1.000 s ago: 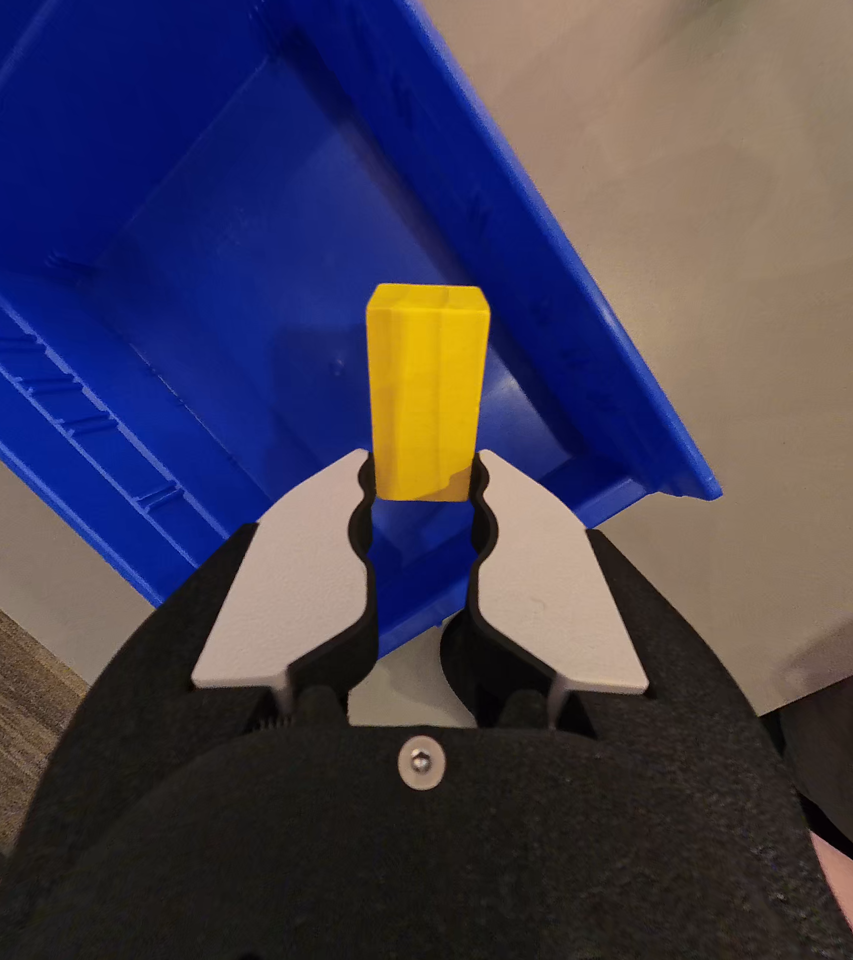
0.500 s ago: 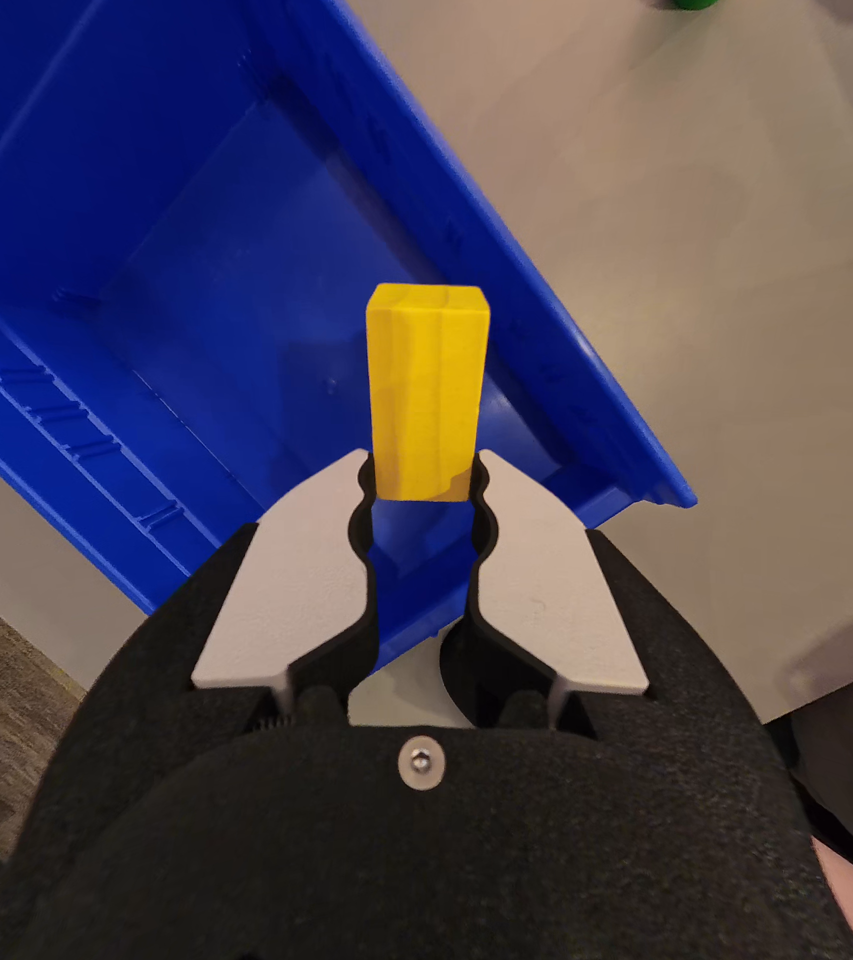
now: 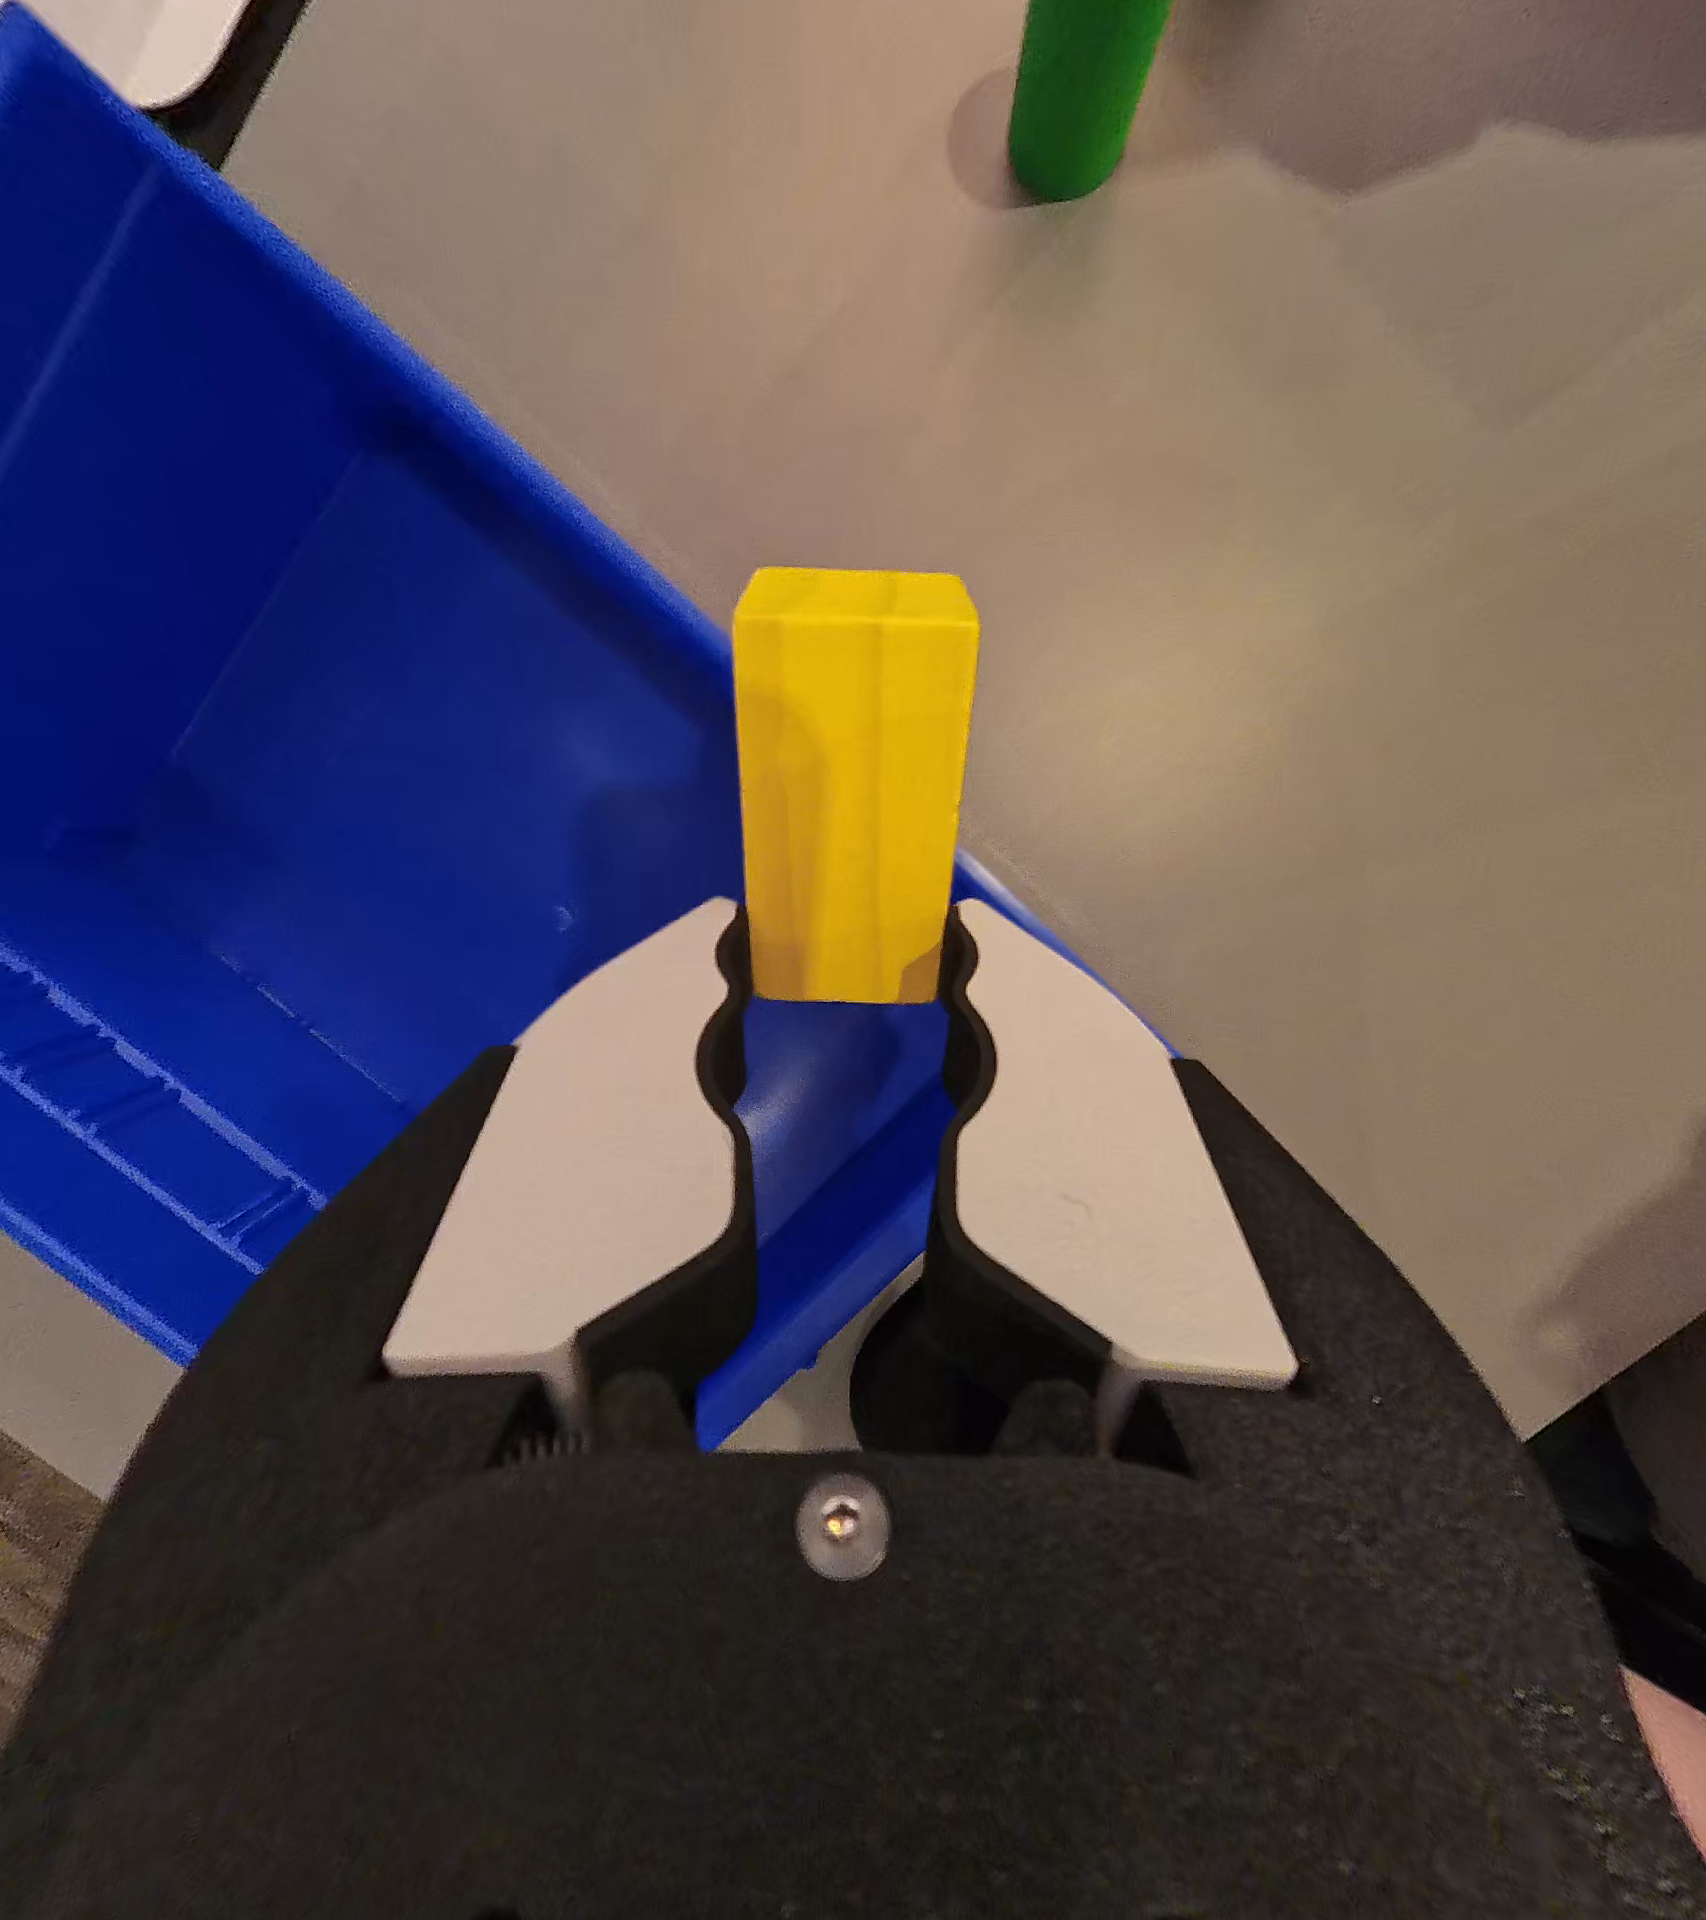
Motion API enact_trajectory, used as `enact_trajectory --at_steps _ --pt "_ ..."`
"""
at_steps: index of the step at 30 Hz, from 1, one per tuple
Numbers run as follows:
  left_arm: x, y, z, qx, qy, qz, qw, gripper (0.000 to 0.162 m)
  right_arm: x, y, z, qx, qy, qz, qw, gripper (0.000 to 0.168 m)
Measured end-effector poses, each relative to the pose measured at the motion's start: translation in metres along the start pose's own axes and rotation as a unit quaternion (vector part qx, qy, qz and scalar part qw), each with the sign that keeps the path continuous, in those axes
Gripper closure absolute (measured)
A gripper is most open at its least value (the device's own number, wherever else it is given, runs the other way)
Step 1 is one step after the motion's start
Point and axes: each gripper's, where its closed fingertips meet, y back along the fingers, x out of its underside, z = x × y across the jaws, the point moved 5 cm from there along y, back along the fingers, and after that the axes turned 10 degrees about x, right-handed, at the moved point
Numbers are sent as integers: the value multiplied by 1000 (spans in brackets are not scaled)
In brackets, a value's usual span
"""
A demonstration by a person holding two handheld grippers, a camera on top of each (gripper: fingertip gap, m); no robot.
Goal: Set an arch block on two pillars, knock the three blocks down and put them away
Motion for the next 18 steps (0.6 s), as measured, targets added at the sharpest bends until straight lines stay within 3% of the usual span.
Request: enact_trajectory --at_steps 11,15,18 --pt "-19 -12 -32 73 -69 -20 995 127 -11 9 3 0 26 -45 999 111" --pt "-30 -20 -51 122 -111 -29 986 127 -28 31 26 -85 71 -134 985 112" --pt "-34 -28 -66 153 -141 -26 978 127 -33 54 58 -197 120 -197 953 112"
